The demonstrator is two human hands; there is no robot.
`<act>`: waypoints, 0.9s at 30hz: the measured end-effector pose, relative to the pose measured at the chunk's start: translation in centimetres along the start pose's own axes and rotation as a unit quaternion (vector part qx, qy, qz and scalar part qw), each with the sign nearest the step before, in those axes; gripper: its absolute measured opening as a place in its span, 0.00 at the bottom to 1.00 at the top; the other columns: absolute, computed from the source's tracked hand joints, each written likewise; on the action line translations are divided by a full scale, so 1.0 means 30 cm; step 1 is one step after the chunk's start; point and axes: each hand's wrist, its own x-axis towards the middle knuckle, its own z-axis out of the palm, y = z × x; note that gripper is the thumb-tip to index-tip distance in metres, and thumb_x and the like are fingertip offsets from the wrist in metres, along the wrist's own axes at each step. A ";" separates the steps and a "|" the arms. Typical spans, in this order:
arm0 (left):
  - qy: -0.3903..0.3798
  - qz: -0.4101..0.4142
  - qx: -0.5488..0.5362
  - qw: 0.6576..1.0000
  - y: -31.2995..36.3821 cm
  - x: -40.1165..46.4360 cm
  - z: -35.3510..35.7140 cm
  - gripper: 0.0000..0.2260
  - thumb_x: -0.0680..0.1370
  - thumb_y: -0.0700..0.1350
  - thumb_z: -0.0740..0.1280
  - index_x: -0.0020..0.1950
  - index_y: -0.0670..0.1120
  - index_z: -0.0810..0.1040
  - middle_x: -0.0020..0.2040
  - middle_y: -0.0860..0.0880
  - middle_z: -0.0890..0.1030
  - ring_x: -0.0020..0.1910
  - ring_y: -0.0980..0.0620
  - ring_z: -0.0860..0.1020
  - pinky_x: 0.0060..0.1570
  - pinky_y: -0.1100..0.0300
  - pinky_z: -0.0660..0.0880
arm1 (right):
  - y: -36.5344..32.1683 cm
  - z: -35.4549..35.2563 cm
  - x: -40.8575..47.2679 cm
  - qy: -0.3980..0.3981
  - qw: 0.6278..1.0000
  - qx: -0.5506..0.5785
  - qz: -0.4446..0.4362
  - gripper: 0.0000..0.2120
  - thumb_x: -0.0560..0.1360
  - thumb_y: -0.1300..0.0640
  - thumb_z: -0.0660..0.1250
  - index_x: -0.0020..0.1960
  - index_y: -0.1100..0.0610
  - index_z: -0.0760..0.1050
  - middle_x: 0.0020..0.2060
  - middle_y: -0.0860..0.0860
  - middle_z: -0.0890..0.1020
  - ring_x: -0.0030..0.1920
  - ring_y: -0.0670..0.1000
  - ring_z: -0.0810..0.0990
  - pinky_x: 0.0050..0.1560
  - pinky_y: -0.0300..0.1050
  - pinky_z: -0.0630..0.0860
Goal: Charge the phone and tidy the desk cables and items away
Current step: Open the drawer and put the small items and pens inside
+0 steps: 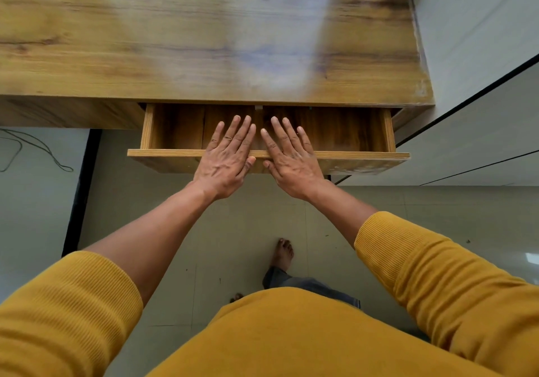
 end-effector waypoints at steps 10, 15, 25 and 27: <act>0.015 0.016 0.018 1.000 -0.052 0.098 -0.013 0.32 0.89 0.56 0.48 0.87 0.44 0.38 0.87 0.45 0.38 0.86 0.44 0.39 0.84 0.41 0.42 | 0.054 -0.003 0.101 0.037 0.999 -0.019 -0.013 0.35 0.87 0.41 0.50 0.87 0.51 0.40 0.85 0.56 0.39 0.85 0.58 0.37 0.83 0.63 0.43; 0.028 0.015 0.047 0.998 -0.062 0.119 -0.021 0.35 0.87 0.55 0.54 0.87 0.42 0.39 0.87 0.44 0.38 0.86 0.44 0.39 0.84 0.40 0.44 | 0.091 -0.013 0.111 0.071 0.994 -0.044 -0.064 0.35 0.86 0.44 0.54 0.87 0.52 0.42 0.86 0.57 0.43 0.85 0.59 0.42 0.83 0.65 0.43; 0.009 -0.041 0.055 0.998 -0.061 0.167 -0.022 0.39 0.86 0.55 0.58 0.86 0.42 0.38 0.87 0.43 0.39 0.86 0.44 0.39 0.84 0.43 0.42 | 0.137 -0.064 0.219 0.058 0.997 -0.054 -0.027 0.53 0.78 0.33 0.66 0.85 0.62 0.44 0.84 0.59 0.52 0.85 0.61 0.49 0.84 0.61 0.47; 0.010 -0.053 0.051 0.997 -0.056 0.180 -0.033 0.38 0.86 0.53 0.60 0.87 0.43 0.40 0.87 0.43 0.43 0.86 0.43 0.42 0.84 0.43 0.43 | 0.129 -0.088 0.237 0.072 0.996 -0.051 -0.018 0.54 0.74 0.35 0.72 0.85 0.62 0.50 0.79 0.59 0.57 0.81 0.62 0.57 0.83 0.60 0.53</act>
